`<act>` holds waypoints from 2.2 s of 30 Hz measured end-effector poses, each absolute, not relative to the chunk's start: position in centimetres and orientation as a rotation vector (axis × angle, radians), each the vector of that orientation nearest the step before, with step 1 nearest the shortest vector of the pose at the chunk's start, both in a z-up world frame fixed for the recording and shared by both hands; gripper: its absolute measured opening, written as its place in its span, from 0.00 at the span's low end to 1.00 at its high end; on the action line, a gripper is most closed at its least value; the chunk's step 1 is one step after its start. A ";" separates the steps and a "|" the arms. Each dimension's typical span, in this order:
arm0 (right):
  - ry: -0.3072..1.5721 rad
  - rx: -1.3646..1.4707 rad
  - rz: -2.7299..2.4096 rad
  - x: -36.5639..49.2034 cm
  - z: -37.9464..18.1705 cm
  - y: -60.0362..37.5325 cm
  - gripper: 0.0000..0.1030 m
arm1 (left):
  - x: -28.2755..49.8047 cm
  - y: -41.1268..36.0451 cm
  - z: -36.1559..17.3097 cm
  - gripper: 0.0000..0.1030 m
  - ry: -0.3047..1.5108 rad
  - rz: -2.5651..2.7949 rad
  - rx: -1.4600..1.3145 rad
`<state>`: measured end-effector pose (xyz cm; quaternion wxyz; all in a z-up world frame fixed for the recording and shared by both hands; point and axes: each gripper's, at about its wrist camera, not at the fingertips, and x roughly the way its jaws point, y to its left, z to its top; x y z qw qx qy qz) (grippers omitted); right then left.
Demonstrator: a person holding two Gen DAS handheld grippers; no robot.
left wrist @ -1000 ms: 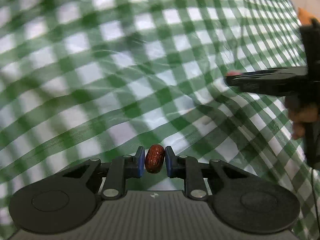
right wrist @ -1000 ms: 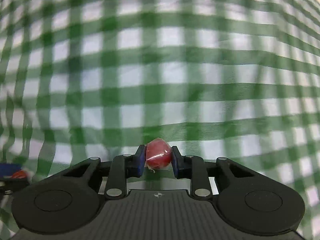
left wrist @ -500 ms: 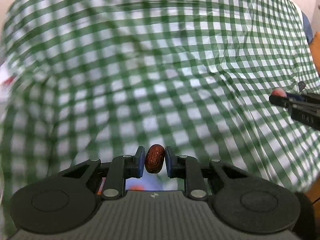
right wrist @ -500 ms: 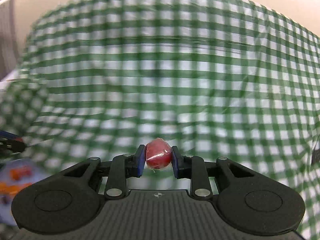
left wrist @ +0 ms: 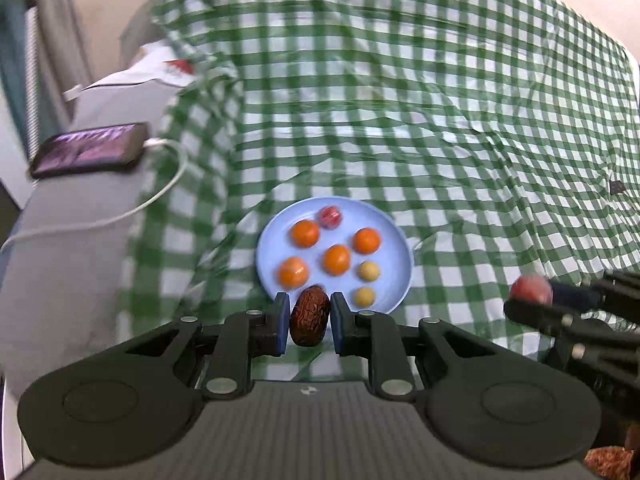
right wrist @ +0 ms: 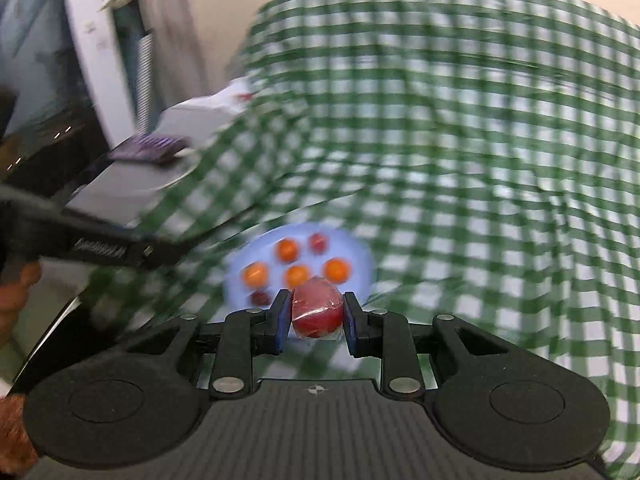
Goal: Organize fruits
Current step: 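Carry the date and lychee over the blue plate with both tools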
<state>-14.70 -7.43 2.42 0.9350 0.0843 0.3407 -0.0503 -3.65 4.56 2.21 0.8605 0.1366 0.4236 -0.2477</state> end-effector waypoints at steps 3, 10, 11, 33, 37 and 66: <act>0.713 0.136 -0.075 -15.7 2.1 -5.0 0.27 | -4.7 6.3 2.3 0.23 0.882 -0.505 0.265; 0.699 0.060 -0.062 -17.3 2.4 -2.6 0.27 | -6.6 8.1 2.1 0.23 0.863 -0.501 0.238; 0.699 0.056 -0.064 -17.4 2.4 -2.5 0.27 | -6.8 8.2 2.1 0.23 0.862 -0.502 0.231; 0.712 0.058 -0.081 -17.3 2.1 -2.6 0.28 | -6.2 8.1 1.7 0.23 0.865 -0.508 0.210; 0.716 0.055 -0.079 -17.2 2.0 -2.5 0.27 | -6.1 8.2 1.6 0.23 0.868 -0.508 0.206; 0.776 0.085 -0.088 -13.6 0.4 -4.2 0.28 | -2.4 6.7 0.4 0.23 0.918 -0.505 0.212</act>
